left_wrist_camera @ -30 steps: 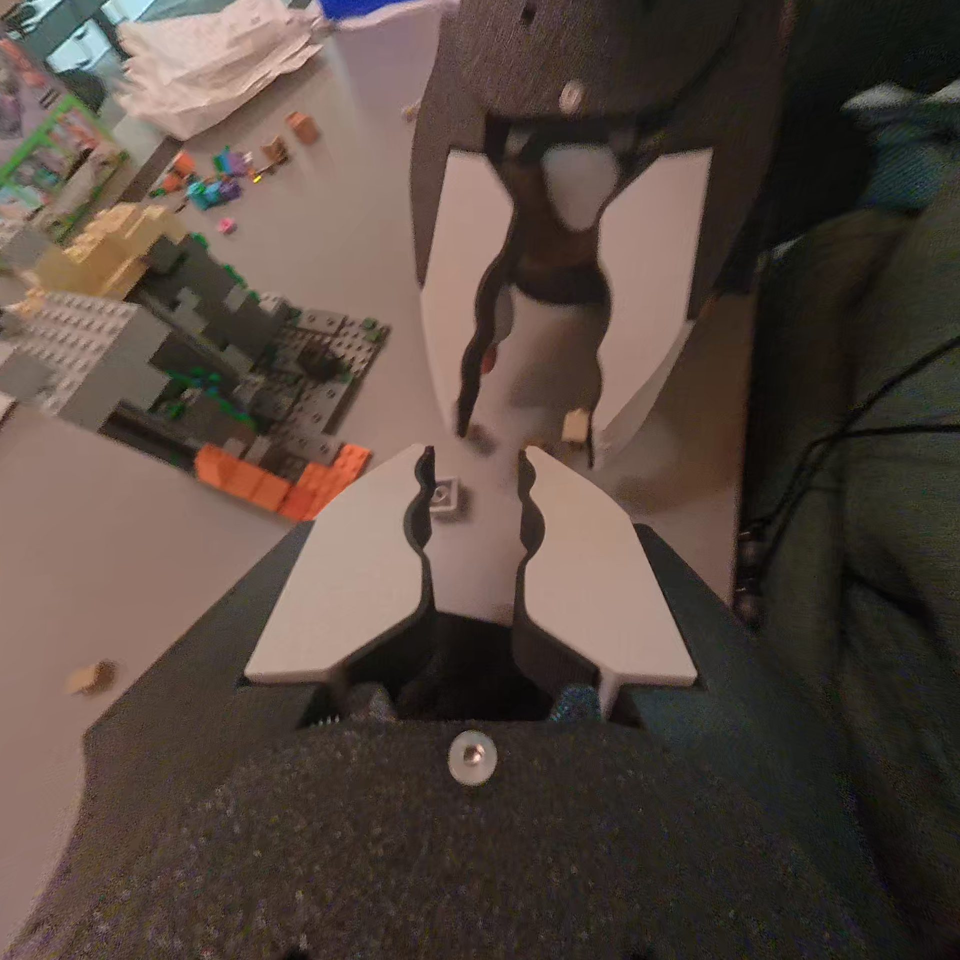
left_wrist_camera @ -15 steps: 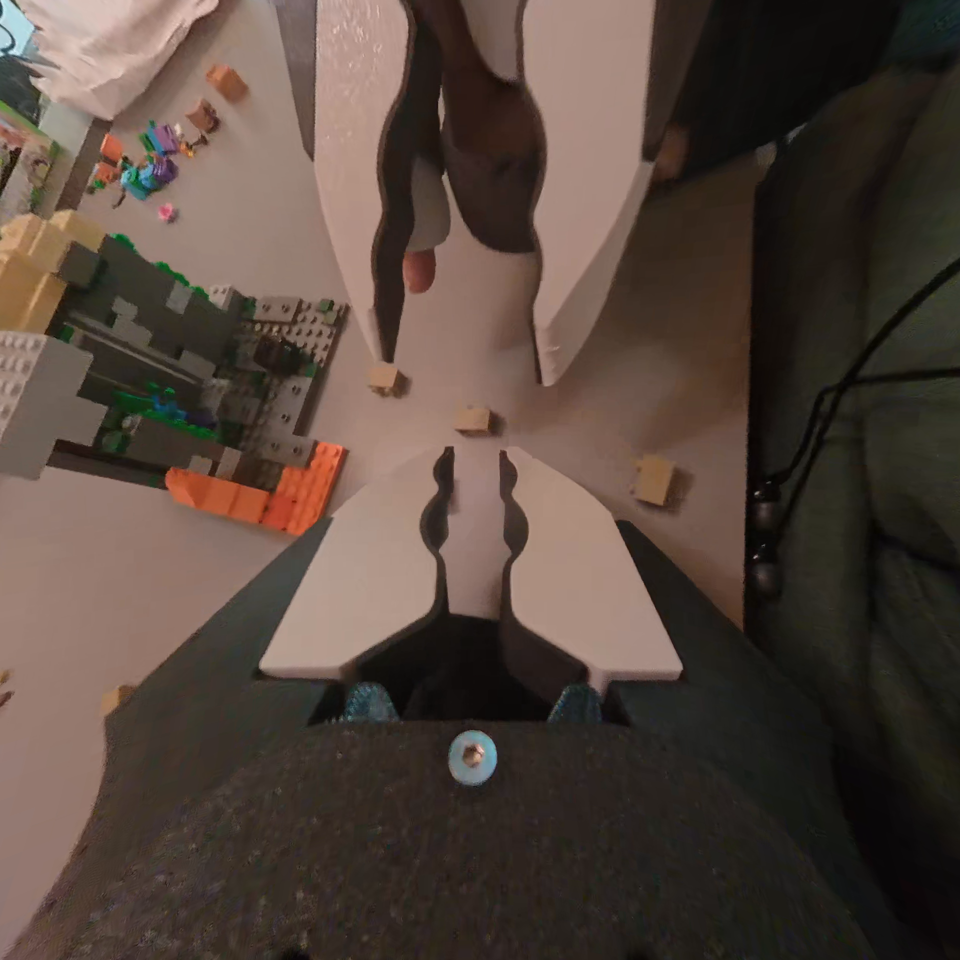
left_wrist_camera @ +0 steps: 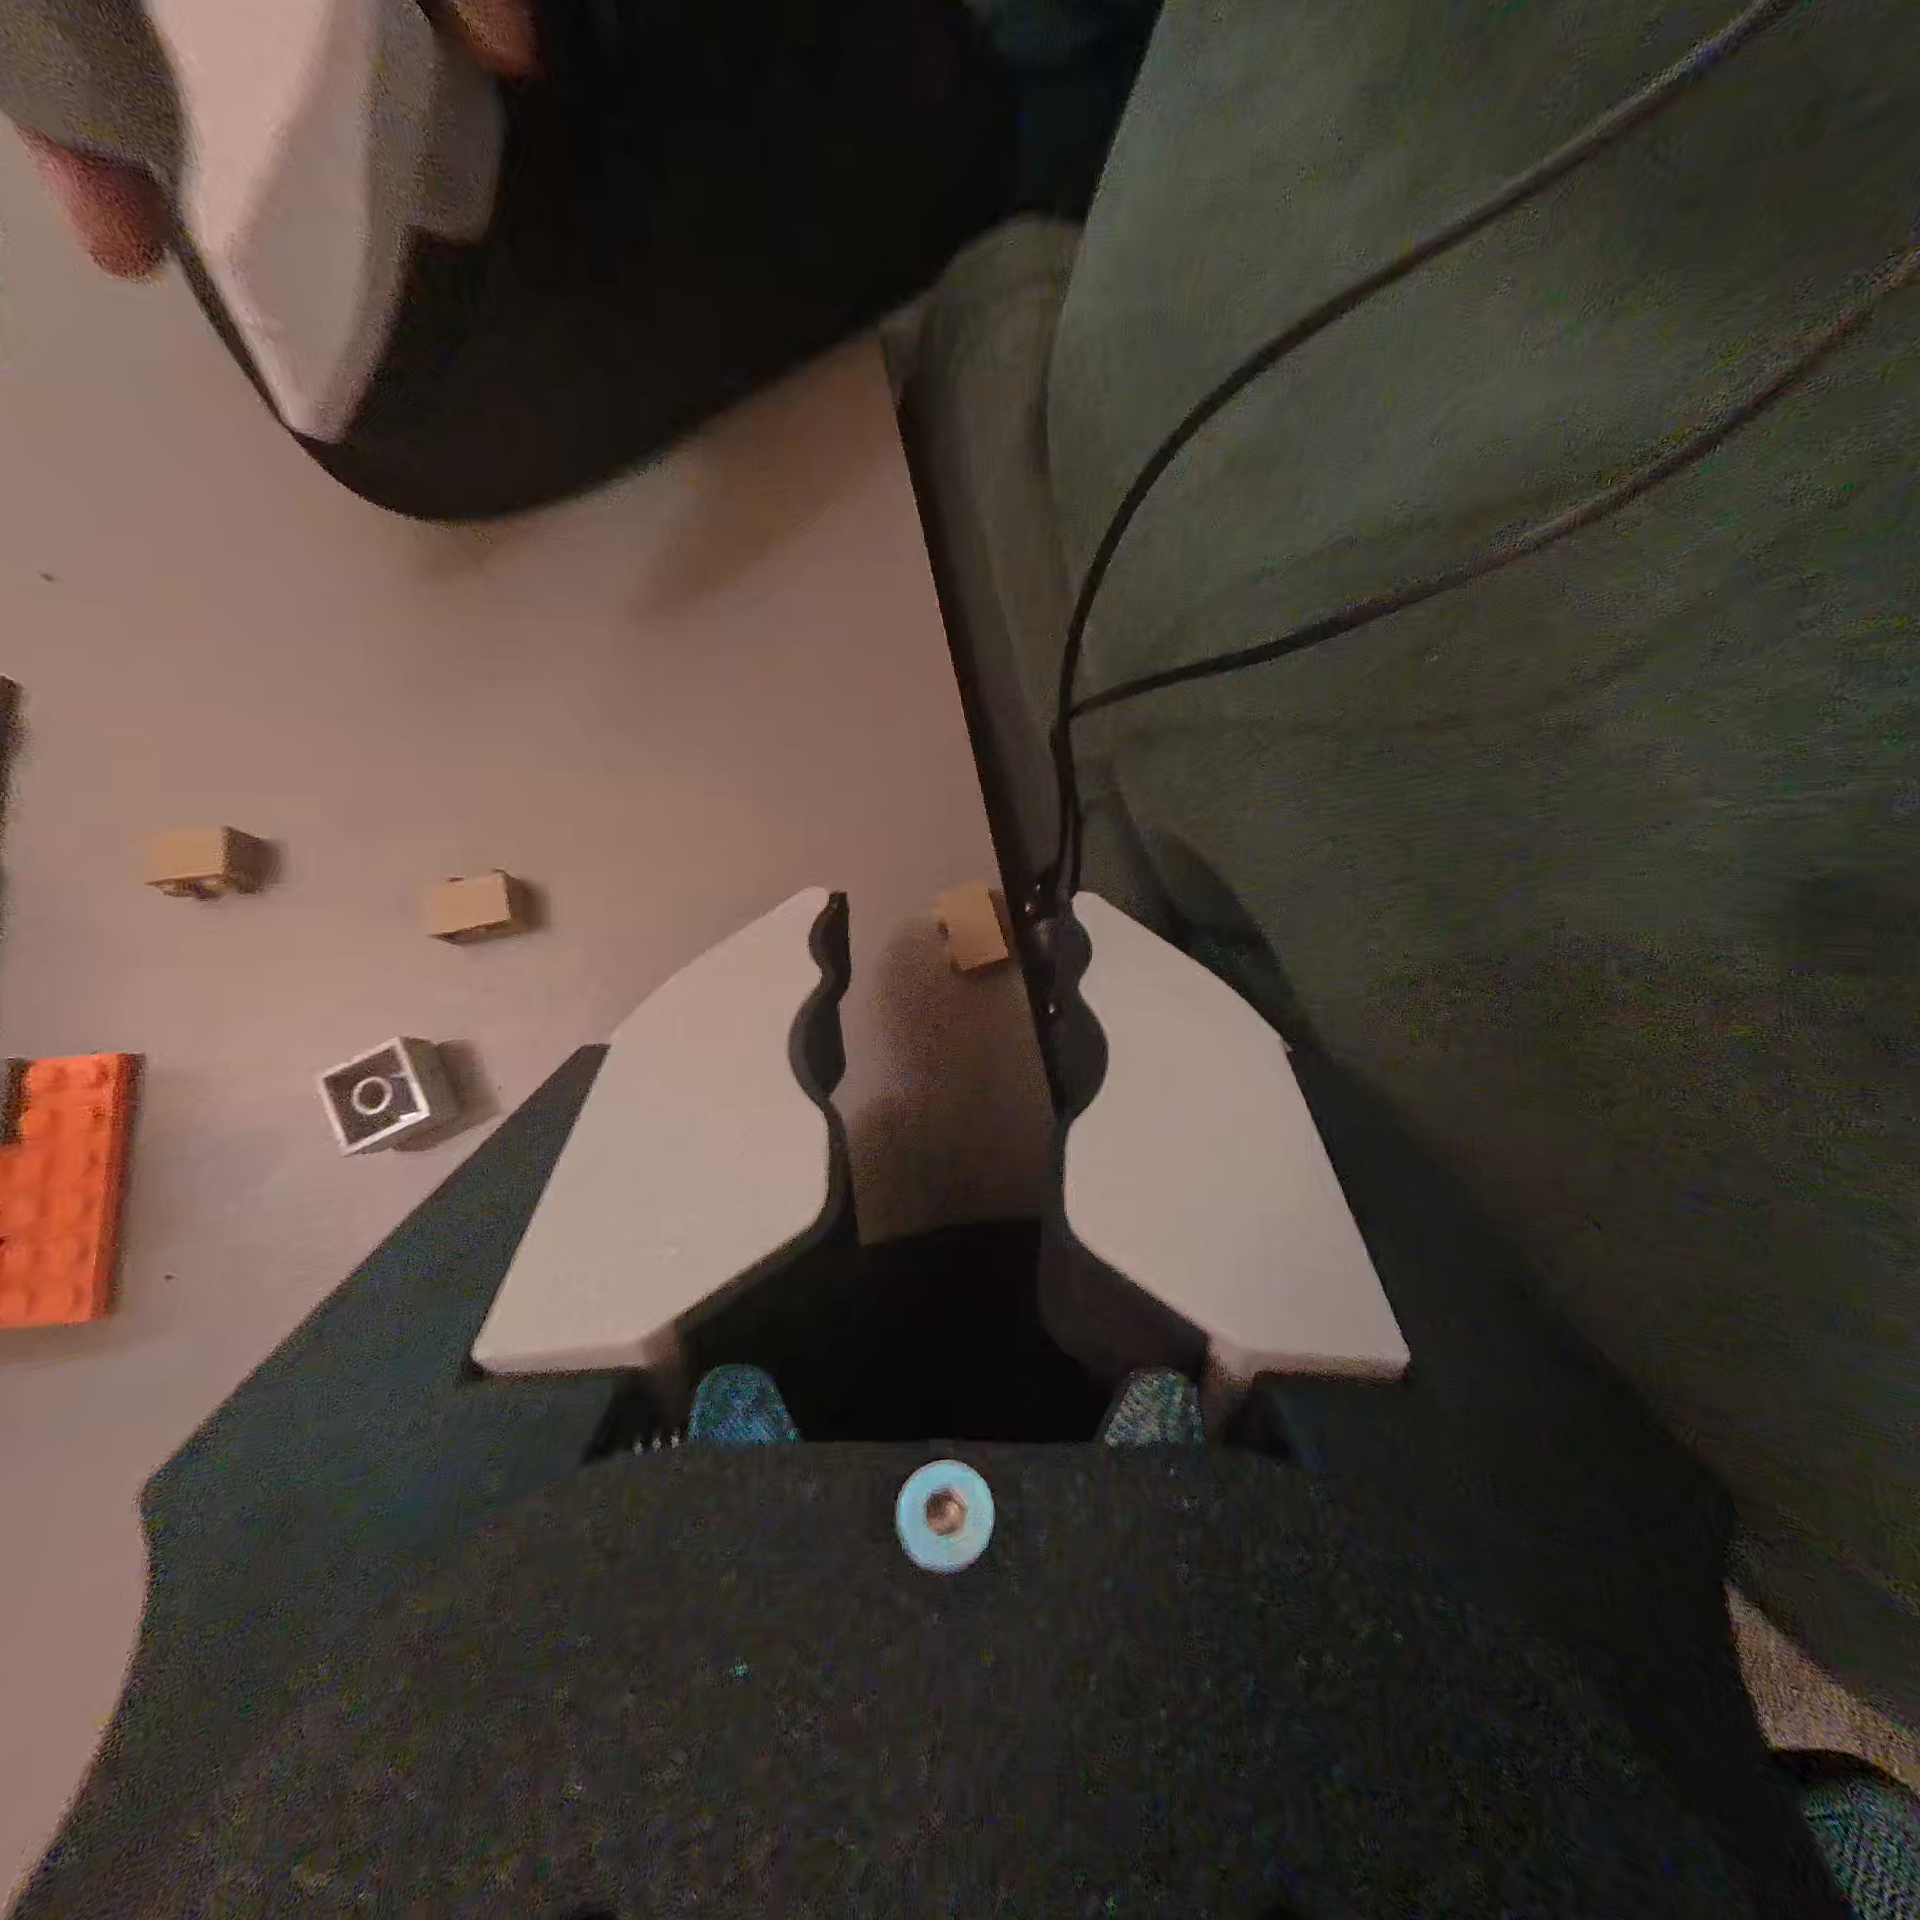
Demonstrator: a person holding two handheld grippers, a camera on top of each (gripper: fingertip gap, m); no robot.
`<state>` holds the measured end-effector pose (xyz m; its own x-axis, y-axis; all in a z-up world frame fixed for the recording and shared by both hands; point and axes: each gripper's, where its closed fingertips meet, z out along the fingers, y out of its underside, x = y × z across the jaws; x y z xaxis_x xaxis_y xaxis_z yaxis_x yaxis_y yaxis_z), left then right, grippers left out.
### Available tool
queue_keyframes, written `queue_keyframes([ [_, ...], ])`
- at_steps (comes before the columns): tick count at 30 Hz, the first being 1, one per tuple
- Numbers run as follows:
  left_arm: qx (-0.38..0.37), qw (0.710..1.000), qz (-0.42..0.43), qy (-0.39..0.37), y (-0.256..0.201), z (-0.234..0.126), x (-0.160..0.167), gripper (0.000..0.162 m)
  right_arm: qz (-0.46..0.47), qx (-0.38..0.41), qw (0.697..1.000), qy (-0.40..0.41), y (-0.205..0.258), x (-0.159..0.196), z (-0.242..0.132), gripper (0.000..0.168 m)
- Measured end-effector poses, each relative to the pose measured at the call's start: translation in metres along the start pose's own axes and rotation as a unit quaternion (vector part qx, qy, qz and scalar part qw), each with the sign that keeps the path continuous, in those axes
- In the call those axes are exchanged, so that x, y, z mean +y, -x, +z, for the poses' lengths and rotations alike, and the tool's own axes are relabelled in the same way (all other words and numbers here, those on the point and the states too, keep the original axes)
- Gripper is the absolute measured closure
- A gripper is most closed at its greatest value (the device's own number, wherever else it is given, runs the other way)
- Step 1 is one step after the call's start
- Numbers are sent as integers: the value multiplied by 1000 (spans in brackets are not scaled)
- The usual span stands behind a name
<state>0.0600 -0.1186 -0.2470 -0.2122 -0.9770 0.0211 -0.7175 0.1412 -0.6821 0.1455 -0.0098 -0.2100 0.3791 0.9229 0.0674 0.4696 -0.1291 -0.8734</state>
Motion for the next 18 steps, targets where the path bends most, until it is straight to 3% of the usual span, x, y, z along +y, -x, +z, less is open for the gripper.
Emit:
queue_keyframes([
  [5, -87, 994, 24, 58, 30, 12, 6, 152, -6, 8, 1000, -5, -1, -1, -1, 126],
  [9, -157, 987, 7, 42, 67, 3, -1, 137, -6, 7, 1000, -10, -1, -2, -2, 127],
  [13, -156, 987, -1, 43, 77, 6, -3, 109, -5, 8, 1000, -15, -1, -2, -3, 128],
  [15, -144, 988, -2, 63, 79, 12, 2, 105, -4, 8, 1000, -16, -1, -3, -3, 128],
  [18, -121, 991, -4, 62, 82, 15, 1, 112, -5, 8, 1000, -18, -1, -3, -3, 128],
])
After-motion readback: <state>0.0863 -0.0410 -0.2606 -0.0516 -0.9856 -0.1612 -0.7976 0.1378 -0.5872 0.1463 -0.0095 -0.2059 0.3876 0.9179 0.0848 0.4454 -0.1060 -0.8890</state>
